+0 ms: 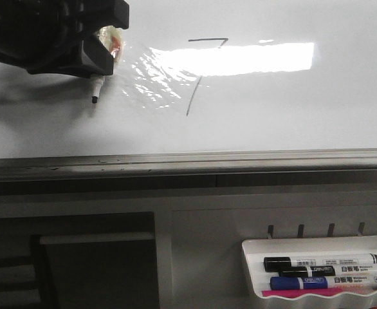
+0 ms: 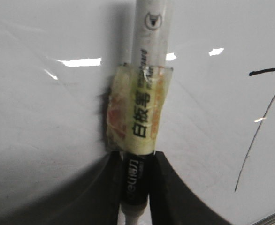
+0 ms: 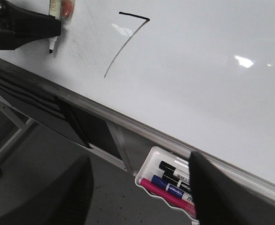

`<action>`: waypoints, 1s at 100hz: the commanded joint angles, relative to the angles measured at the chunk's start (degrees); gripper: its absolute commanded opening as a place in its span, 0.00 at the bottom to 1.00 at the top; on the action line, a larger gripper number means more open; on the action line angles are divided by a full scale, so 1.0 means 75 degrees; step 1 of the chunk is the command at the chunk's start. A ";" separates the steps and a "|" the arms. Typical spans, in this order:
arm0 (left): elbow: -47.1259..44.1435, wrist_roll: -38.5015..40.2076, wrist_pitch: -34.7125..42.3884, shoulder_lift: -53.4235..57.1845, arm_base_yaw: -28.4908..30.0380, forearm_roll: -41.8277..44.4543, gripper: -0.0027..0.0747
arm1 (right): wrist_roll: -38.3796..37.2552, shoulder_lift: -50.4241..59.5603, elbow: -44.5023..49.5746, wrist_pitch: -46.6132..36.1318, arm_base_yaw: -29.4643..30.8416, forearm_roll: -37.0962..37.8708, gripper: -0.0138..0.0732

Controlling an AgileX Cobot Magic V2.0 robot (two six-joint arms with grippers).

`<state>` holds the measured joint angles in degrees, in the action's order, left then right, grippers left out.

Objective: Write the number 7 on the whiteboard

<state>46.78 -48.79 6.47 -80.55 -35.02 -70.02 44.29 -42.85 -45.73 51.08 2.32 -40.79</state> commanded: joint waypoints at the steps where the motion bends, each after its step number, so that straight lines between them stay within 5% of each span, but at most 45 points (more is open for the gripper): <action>1: 0.0257 0.0071 0.0467 0.0144 0.0032 0.0001 0.01 | 0.0026 0.0018 -0.0195 -0.0394 0.0040 -0.0235 0.61; 23: 0.0257 0.0071 0.0399 0.0144 0.0032 0.0001 0.07 | 0.0026 0.0006 -0.0195 -0.0394 0.0031 -0.0318 0.61; 55: 0.0257 0.0057 0.0242 0.0210 0.0032 0.0039 0.67 | 0.0026 0.0006 -0.0195 -0.0505 -0.0331 -0.0621 0.61; 85: 0.0022 -0.0071 0.0188 0.1533 0.0032 0.0847 0.70 | 0.0026 0.0007 -0.0195 -0.1342 -0.0830 -0.0717 0.61; 100: -0.0216 -0.0071 0.0188 0.2599 0.0032 0.2008 0.70 | 0.0026 0.0007 -0.0195 -0.2600 -0.0830 -0.1515 0.46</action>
<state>44.28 -49.22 5.84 -66.42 -34.89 -59.72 44.19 -42.85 -45.73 40.08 -3.88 -46.59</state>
